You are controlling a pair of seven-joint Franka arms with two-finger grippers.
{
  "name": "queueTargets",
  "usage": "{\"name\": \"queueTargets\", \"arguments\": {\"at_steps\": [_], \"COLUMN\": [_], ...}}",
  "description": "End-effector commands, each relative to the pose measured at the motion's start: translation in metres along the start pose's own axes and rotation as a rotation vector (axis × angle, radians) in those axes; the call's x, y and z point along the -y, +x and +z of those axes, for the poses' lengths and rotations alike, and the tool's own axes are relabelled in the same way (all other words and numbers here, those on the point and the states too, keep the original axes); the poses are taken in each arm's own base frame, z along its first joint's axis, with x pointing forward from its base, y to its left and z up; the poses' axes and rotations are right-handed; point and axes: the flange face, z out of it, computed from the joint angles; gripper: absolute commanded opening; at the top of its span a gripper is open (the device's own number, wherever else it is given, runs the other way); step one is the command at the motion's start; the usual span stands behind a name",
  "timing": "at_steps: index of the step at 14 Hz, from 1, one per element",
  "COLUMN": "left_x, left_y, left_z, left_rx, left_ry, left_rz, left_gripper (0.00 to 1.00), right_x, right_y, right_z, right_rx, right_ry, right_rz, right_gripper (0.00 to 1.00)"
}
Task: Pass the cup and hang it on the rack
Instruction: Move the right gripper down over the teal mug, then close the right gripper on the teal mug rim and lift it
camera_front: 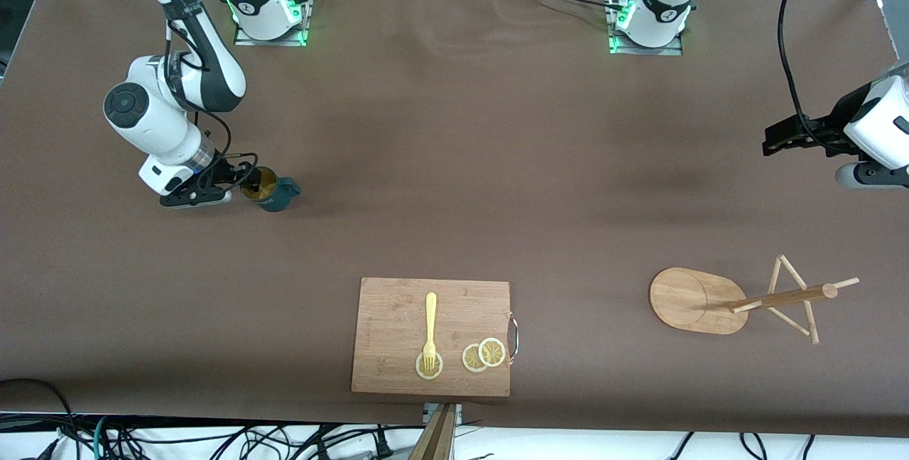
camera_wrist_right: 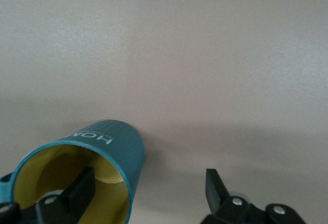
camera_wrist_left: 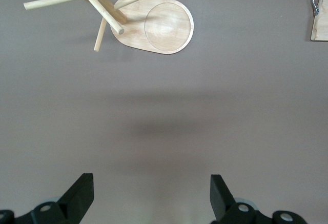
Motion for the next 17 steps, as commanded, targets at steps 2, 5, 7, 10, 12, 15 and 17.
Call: {"name": "queueTargets", "arguments": {"at_steps": [2,5,7,10,12,15,17], "left_x": [0.0,-0.001,-0.001,-0.001,0.0,0.0,0.001], "left_y": [0.001,-0.001,-0.002,-0.001,-0.002,-0.003,-0.003], "left_z": [-0.007,-0.006,-0.006,-0.005,-0.005,-0.003,-0.002], "left_rx": [-0.009,-0.004,-0.001,0.001,0.002,0.016,0.019], "left_ry": [0.004,-0.007,-0.019,-0.019,-0.019,-0.021,-0.021], "left_rz": [0.014,0.016,0.015,0.015,0.018,0.024,0.035], "left_gripper": [1.0,1.0,1.0,1.0,1.0,1.0,1.0], "right_x": [0.017,0.018,0.018,0.019,0.028,0.039,0.055], "right_y": [0.0,0.001,0.001,0.006,0.013,0.041,0.063], "right_z": [0.014,0.014,0.013,0.003,-0.011,-0.053,-0.082], "right_rx": [-0.019,-0.019,-0.02,-0.038,-0.037,0.03,0.101], "right_ry": [0.009,0.009,0.009,0.006,0.011,0.021,0.029], "right_rz": [-0.013,-0.019,-0.029,-0.036,-0.052,-0.072,-0.106], "right_gripper": [0.23,0.0,0.0,0.0,0.0,0.0,0.0]}}
